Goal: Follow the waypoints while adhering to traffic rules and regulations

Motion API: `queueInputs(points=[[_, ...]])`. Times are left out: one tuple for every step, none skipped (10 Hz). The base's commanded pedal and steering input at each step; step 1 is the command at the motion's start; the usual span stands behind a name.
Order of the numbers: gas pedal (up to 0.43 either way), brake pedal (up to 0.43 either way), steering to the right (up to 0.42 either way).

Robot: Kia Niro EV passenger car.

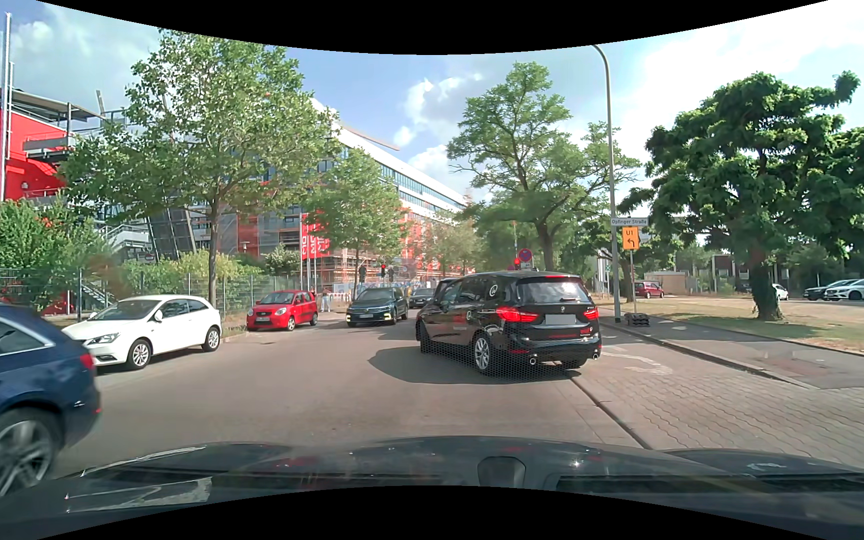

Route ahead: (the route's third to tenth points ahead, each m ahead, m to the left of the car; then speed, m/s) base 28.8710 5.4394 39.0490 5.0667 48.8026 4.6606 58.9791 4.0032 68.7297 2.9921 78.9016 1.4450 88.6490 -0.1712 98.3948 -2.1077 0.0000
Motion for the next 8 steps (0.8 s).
queueInputs(points=[[0.0, 0.323, 0.0], [0.0, 0.323, -0.001], [0.0, 0.323, 0.0], [0.0, 0.323, -0.001], [0.0, 0.317, 0.0], [0.0, 0.323, 0.0], [0.0, 0.323, -0.001], [0.0, 0.323, 0.0]])
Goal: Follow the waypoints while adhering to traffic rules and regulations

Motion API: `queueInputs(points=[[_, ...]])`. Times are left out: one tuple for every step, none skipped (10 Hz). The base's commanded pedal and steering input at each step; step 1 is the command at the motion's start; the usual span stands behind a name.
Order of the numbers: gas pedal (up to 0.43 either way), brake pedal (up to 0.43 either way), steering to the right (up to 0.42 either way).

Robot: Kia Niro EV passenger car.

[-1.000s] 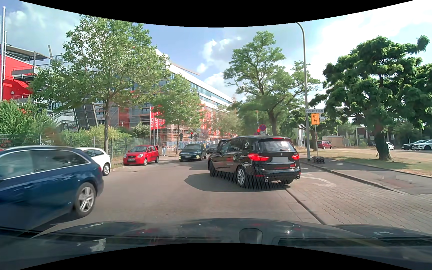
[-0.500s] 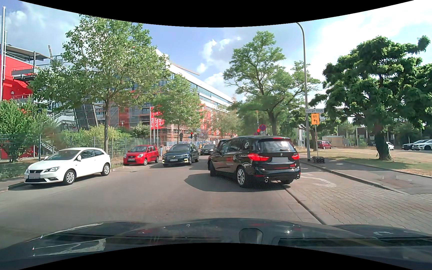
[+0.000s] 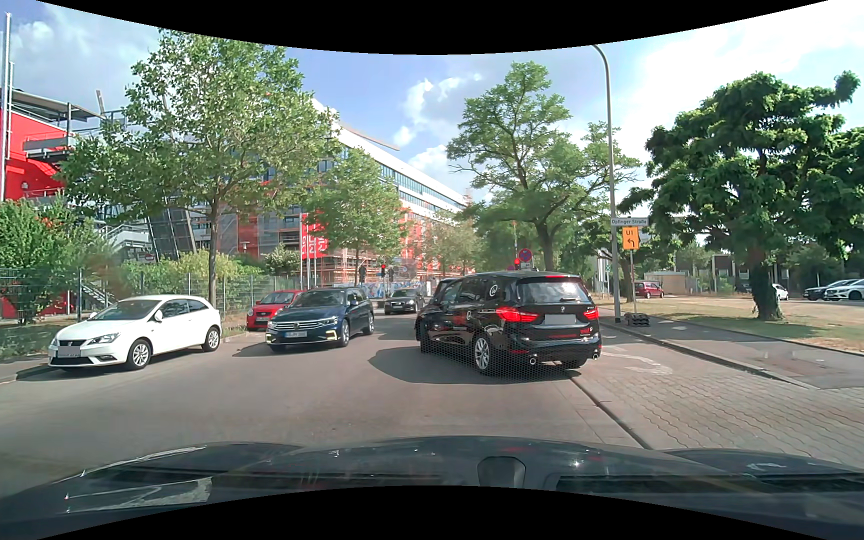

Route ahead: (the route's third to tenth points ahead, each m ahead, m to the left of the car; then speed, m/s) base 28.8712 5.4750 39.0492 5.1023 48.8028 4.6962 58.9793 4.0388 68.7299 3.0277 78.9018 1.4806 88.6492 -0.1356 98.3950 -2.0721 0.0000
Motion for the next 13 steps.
queueInputs(points=[[0.0, 0.317, 0.0], [0.0, 0.317, 0.0], [0.0, 0.323, 0.0], [0.0, 0.323, 0.0], [0.0, 0.323, 0.0], [0.0, 0.323, 0.0], [0.0, 0.323, 0.0], [0.0, 0.323, 0.0], [0.0, 0.323, -0.001], [0.0, 0.323, 0.0], [0.0, 0.323, 0.0], [0.0, 0.317, 0.0], [0.0, 0.317, 0.0]])
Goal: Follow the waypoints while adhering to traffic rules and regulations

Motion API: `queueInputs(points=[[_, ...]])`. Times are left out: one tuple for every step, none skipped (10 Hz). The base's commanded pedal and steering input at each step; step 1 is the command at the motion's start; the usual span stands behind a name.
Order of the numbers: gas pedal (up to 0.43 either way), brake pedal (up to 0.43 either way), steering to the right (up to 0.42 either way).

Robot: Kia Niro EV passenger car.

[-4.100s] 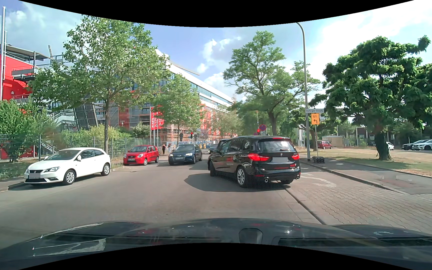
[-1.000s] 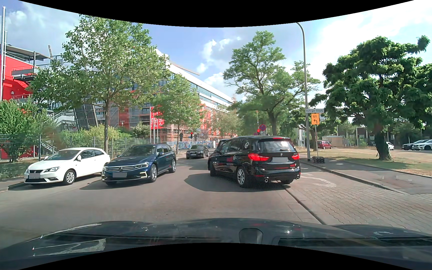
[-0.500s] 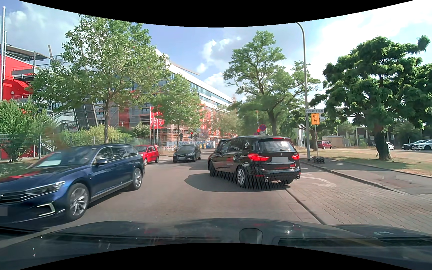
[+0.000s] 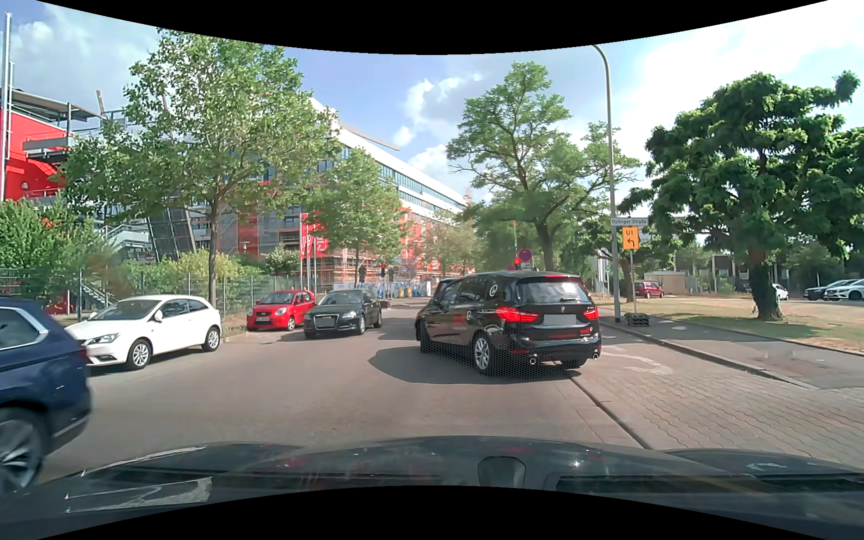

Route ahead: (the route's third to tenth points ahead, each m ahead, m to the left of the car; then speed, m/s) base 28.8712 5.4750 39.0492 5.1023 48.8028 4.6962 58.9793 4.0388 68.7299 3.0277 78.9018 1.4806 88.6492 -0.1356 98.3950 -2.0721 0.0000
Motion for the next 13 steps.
queueInputs(points=[[0.0, 0.317, 0.0], [0.0, 0.323, 0.0], [0.0, 0.323, 0.0], [0.0, 0.323, 0.0], [0.0, 0.323, 0.0], [0.0, 0.323, 0.0], [0.0, 0.323, 0.0], [0.0, 0.323, 0.0], [0.0, 0.323, 0.0], [0.0, 0.323, 0.0], [0.0, 0.317, -0.001], [0.0, 0.323, -0.002], [0.0, 0.323, -0.002]])
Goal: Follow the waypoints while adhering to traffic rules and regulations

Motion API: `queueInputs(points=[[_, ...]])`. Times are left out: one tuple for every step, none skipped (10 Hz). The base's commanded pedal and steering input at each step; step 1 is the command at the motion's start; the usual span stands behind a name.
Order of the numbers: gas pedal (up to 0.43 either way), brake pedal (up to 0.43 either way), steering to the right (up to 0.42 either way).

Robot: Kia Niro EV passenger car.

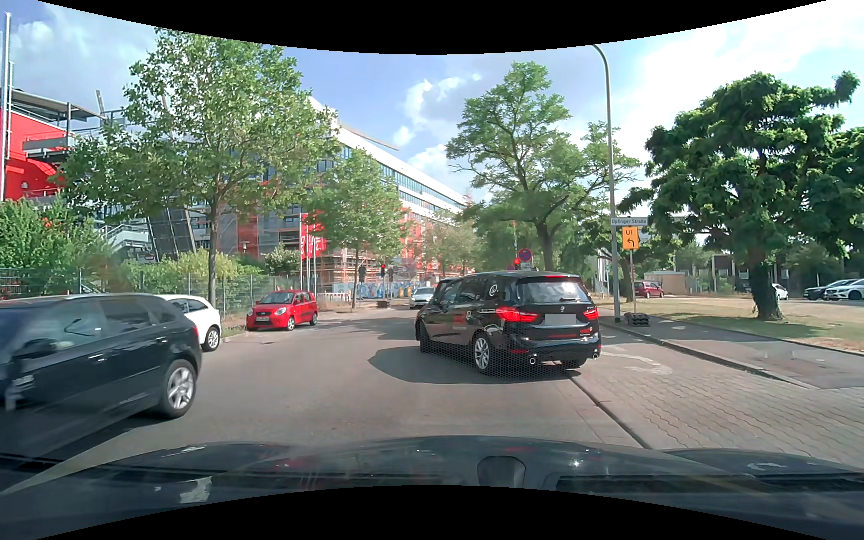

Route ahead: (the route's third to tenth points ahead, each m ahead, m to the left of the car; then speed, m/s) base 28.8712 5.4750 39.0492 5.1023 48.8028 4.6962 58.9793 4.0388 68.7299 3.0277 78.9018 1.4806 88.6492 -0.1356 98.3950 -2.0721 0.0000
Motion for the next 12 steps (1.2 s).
queueInputs(points=[[0.0, 0.323, -0.001], [0.0, 0.323, -0.001], [0.0, 0.323, -0.002], [0.0, 0.323, -0.002], [0.0, 0.323, -0.002], [0.0, 0.317, -0.002], [0.0, 0.317, -0.002], [0.0, 0.323, -0.002], [0.0, 0.323, -0.003], [0.0, 0.323, -0.003], [0.0, 0.317, -0.003], [0.0, 0.323, -0.003]])
